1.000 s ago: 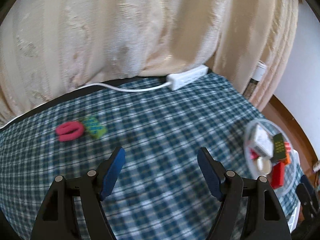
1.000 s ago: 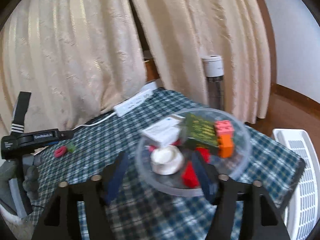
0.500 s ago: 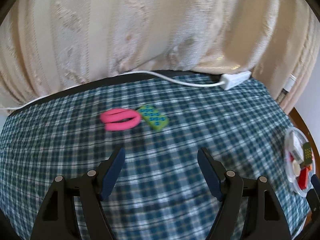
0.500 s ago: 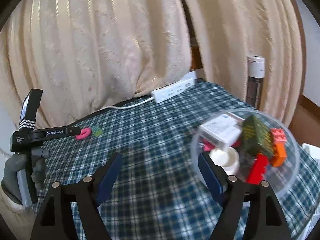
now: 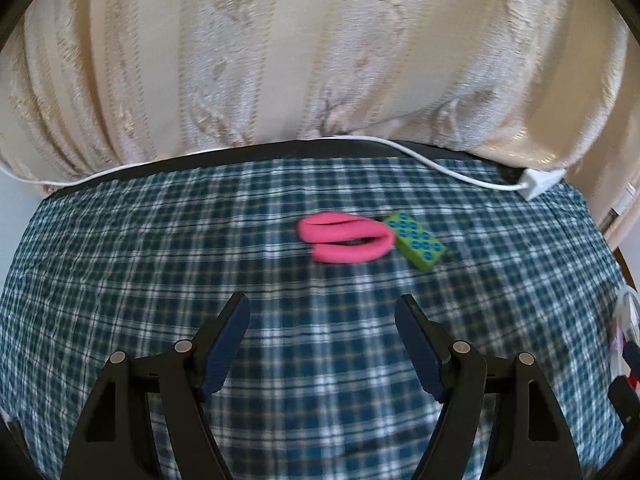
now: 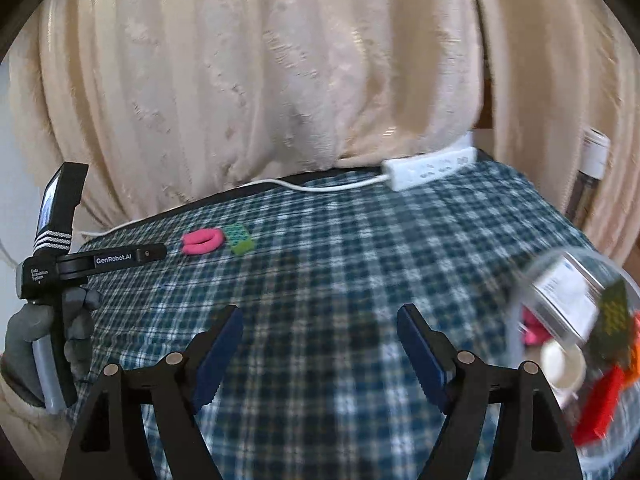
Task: Organize objects
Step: 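Withdraw both grippers from the bowl toward the pink ring and green brick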
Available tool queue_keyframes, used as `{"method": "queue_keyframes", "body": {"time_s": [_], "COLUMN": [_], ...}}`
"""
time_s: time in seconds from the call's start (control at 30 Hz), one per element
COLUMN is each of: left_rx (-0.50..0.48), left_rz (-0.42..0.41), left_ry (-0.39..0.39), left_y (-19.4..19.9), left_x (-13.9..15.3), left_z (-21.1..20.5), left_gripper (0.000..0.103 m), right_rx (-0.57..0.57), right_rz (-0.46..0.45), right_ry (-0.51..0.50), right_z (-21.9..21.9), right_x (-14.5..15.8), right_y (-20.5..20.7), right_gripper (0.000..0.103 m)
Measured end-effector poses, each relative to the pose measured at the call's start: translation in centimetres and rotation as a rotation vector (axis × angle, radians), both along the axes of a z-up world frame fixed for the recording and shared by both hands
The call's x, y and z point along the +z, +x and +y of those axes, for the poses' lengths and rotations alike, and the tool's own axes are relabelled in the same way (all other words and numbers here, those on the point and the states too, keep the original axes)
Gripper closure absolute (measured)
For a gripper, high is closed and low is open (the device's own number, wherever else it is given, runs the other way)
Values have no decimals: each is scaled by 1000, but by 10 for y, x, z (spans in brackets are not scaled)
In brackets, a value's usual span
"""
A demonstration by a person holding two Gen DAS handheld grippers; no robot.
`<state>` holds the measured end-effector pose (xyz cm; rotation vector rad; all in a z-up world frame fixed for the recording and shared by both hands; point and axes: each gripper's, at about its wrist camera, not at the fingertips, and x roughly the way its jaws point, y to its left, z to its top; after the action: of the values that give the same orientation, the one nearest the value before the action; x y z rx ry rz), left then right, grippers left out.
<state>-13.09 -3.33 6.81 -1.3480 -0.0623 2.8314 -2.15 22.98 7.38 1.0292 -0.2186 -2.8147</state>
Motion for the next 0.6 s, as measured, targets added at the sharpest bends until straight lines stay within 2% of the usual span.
{"method": "queue_keyframes", "body": {"time_s": [0.37, 0.6], "left_rx": [73, 113], "left_rz": [-7, -33], "left_ry": [4, 27], "left_y": [-12, -20], "left_x": [-4, -12], "left_z": [-36, -55], "left_gripper": [27, 27], "right_rx": [119, 154], "right_rz": [-65, -107], "right_ry": [69, 83], "right_z": [-65, -89], "right_x": [-21, -34], "right_y": [-86, -131], "right_gripper": [21, 21]}}
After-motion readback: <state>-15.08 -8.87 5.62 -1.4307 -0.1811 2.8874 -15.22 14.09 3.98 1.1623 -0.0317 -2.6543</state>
